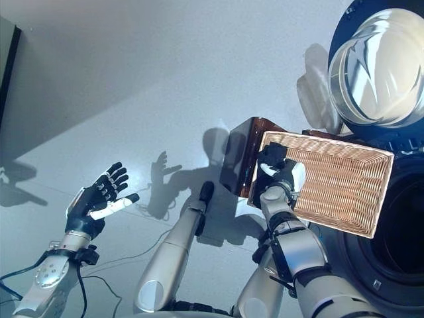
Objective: Pick up the clothes and place them into the washing machine
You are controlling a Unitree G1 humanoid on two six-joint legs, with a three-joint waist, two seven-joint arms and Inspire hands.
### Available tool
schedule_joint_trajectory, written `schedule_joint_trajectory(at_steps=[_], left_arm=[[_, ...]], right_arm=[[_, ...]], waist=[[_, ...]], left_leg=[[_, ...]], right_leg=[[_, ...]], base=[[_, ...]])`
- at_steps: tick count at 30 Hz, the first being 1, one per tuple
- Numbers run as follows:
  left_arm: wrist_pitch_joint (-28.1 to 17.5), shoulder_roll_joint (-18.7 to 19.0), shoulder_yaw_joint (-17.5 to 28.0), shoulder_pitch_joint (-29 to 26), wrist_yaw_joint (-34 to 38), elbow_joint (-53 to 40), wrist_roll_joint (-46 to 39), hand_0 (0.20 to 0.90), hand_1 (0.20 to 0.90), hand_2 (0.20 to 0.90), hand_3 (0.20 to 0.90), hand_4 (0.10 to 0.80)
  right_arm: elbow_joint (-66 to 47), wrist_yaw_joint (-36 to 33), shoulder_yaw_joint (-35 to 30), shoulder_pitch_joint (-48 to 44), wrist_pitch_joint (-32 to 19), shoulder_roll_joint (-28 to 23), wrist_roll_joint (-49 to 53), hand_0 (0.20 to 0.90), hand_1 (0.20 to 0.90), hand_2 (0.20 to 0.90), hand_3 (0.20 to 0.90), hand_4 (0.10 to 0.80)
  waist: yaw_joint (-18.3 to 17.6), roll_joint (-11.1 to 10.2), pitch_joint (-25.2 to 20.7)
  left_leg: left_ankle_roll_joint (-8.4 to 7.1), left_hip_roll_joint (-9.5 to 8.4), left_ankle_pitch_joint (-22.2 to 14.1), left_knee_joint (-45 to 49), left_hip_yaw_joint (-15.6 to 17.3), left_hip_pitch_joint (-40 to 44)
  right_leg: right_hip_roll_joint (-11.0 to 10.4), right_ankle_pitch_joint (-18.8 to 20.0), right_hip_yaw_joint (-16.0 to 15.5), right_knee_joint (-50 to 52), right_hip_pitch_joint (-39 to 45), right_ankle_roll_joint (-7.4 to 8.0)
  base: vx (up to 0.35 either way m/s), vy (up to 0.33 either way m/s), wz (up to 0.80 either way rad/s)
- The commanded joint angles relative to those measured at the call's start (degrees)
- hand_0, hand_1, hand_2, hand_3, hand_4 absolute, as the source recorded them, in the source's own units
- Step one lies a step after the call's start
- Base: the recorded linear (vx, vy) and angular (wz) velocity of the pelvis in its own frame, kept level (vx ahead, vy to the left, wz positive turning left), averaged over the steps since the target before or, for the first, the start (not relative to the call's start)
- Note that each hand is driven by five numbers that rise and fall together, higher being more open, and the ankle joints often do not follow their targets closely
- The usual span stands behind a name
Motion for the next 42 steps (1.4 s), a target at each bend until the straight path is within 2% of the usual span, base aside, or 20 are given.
schedule_joint_trajectory(at_steps=[1,15,22,24,27,28,32,33,36,42], left_arm=[[-5.5,2.9,2.3,2.8,0.7,-6.8,-0.2,0.9,0.9,0.9,0.9,0.8],[-5.2,3.4,2.2,3.0,0.4,-6.3,-0.5,0.9,0.9,0.9,0.9,0.8],[-5.3,2.5,2.7,2.8,0.3,-4.2,-0.5,0.9,0.9,0.9,0.9,0.8],[-5.1,1.4,2.9,2.9,-0.1,-2.7,-1.0,0.9,0.9,0.9,0.9,0.8],[-4.7,0.8,2.7,2.9,-0.6,-1.4,-1.4,0.9,0.9,0.9,0.9,0.8],[-4.2,0.1,2.6,3.3,-1.5,-0.2,-2.1,0.9,0.9,0.9,0.9,0.8],[-3.4,-1.0,2.1,3.3,-3.1,1.3,-3.1,0.9,0.9,0.9,0.9,0.8],[-2.7,-2.2,2.0,3.3,-4.1,2.3,-3.9,0.9,0.9,0.9,0.9,0.8],[-1.9,-3.6,1.5,3.3,-5.5,2.7,-4.5,0.9,0.9,0.9,0.9,0.8],[-1.1,-5.6,1.5,3.5,-7.3,3.7,-5.1,0.9,0.9,0.9,0.9,0.8]], right_arm=[[0.7,0.7,-0.4,2.0,0.3,3.3,-0.2,0.2,0.2,0.2,0.2,0.3],[0.9,0.9,-1.2,2.5,0.2,2.3,0.5,0.2,0.2,0.2,0.2,0.3],[-3.6,2.1,-2.4,6.3,-3.9,2.0,6.5,0.2,0.2,0.2,0.2,0.3],[-8.0,4.7,-3.8,9.4,-7.5,2.3,13.2,0.2,0.2,0.2,0.2,0.3],[-9.9,7.2,-5.2,11.7,-9.4,2.2,18.1,0.2,0.2,0.2,0.2,0.3],[-12.0,10.3,-6.3,14.4,-11.1,1.9,23.4,0.2,0.2,0.2,0.2,0.3],[-12.7,13.9,-8.0,17.1,-12.5,1.2,29.5,0.2,0.2,0.2,0.2,0.3],[-13.3,16.4,-9.4,18.2,-13.5,1.0,34.3,0.2,0.2,0.2,0.2,0.3],[-14.1,19.9,-11.5,20.2,-14.4,0.8,40.1,0.2,0.2,0.2,0.2,0.3],[-13.6,23.0,-13.8,21.7,-14.7,0.5,45.7,0.2,0.2,0.2,0.2,0.3]], waist=[[1.3,1.9,-0.9],[0.4,2.0,-1.5],[-0.4,0.6,-2.8],[-1.1,-0.6,-3.5],[-1.5,-1.3,-3.8],[-2.0,-2.2,-4.1],[-2.2,-3.1,-4.8],[-2.4,-3.7,-5.4],[-2.7,-4.0,-6.2],[-3.3,-4.3,-7.8]], left_leg=[[-4.72,3.37,-0.8,-1.8,-0.6,-0.1],[-4.7,3.71,-1.1,-0.6,-0.3,-0.8],[-5.12,4.5,-0.3,-3.2,-0.4,2.0],[-5.41,5.13,0.2,-4.6,-0.1,3.8],[-5.67,5.44,0.7,-6.2,0.0,5.4],[-5.96,5.84,1.2,-7.5,0.1,7.2],[-6.37,6.27,2.2,-10.1,0.0,10.2],[-6.6,6.47,2.9,-12.0,0.1,12.1],[-6.9,6.84,3.8,-14.6,0.1,14.8],[-6.97,7.37,6.0,-18.7,0.2,18.4]], right_leg=[[-3.2,12.8,4.3,-1.6,-5.0,2.18],[-3.2,12.1,5.4,-0.2,-6.3,2.04],[-2.8,12.7,4.8,-2.1,-3.9,2.28],[-2.3,13.2,4.5,-3.9,-2.0,2.35],[-1.9,13.5,3.8,-5.4,-0.1,2.41],[-1.5,13.7,3.2,-6.9,1.9,2.48],[-0.8,14.1,2.2,-9.7,5.4,2.6],[-0.3,14.4,1.6,-11.3,7.5,2.66],[0.3,14.3,0.7,-13.4,10.0,2.65],[0.9,14.6,0.0,-15.8,12.7,2.6]], base=[[0.0,0.0,0.0],[-0.001,0.003,-0.02],[0.033,-0.023,0.0],[0.056,-0.034,-0.01],[0.044,-0.032,-0.02],[0.035,-0.019,-0.04],[0.064,-0.041,-0.17],[0.095,-0.052,-0.13],[0.074,-0.036,-0.05],[0.032,-0.01,-0.02]])
